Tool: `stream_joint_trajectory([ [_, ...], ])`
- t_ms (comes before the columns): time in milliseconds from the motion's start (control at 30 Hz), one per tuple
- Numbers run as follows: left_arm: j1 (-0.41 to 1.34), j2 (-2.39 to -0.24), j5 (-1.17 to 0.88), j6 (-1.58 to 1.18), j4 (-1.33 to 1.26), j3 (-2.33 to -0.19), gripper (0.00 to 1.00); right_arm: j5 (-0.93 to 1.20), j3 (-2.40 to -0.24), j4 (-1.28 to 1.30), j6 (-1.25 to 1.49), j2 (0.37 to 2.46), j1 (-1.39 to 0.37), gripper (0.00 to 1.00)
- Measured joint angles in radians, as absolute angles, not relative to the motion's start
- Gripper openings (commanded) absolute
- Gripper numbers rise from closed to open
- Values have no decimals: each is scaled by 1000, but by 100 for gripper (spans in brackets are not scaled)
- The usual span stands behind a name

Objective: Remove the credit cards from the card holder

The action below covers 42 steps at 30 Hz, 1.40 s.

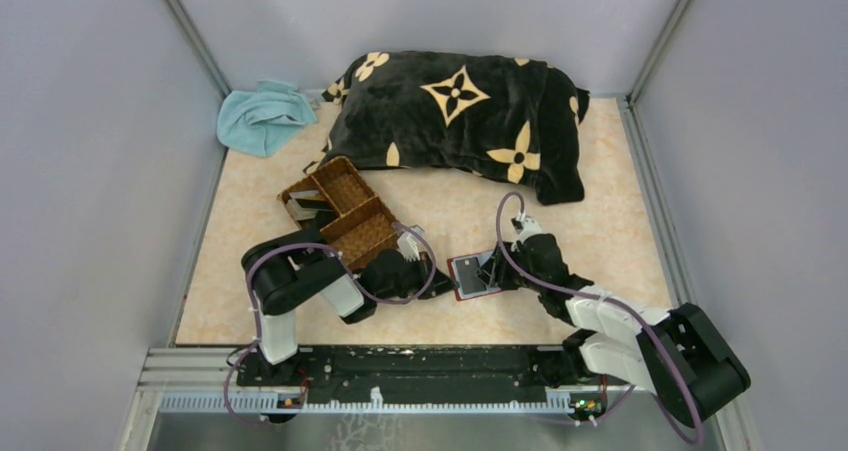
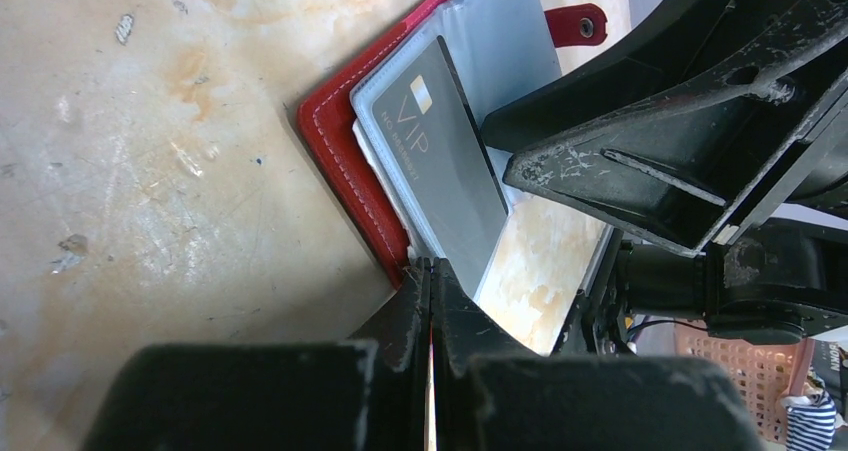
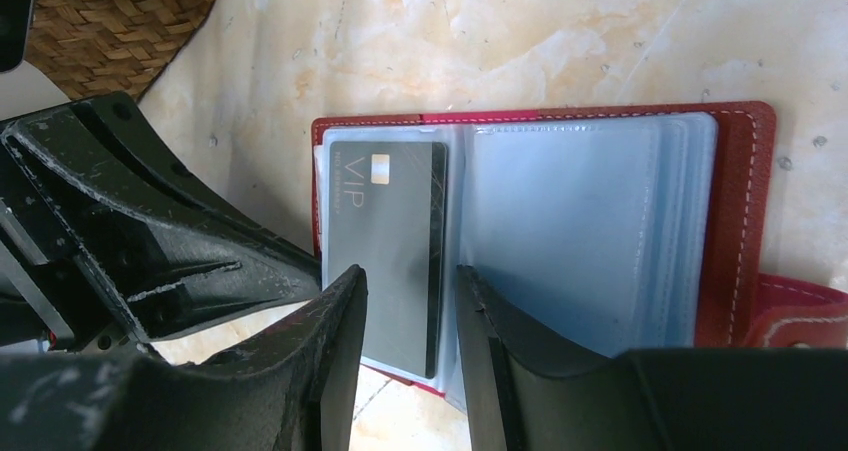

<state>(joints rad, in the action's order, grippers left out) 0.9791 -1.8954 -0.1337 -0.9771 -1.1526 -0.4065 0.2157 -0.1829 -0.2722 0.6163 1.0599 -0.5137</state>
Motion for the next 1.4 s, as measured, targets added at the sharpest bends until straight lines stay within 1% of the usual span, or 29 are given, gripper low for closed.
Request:
stream_joint_trajectory([
  [333, 979, -1900, -142, -985, -1160, -406, 0, 284, -183, -398, 625, 1155, -507, 39],
  [500, 979, -1907, -143, -995, -1171, -404, 0, 298, -179, -394, 633, 1138, -505, 39],
  [800, 979, -1946, -168, -1018, -1231, -403, 0, 355, -169, -374, 656, 1015, -501, 38],
  [1400, 976, -1966, -184, -1040, -1283, -384, 0, 398, -144, -407, 656, 1106, -502, 39],
])
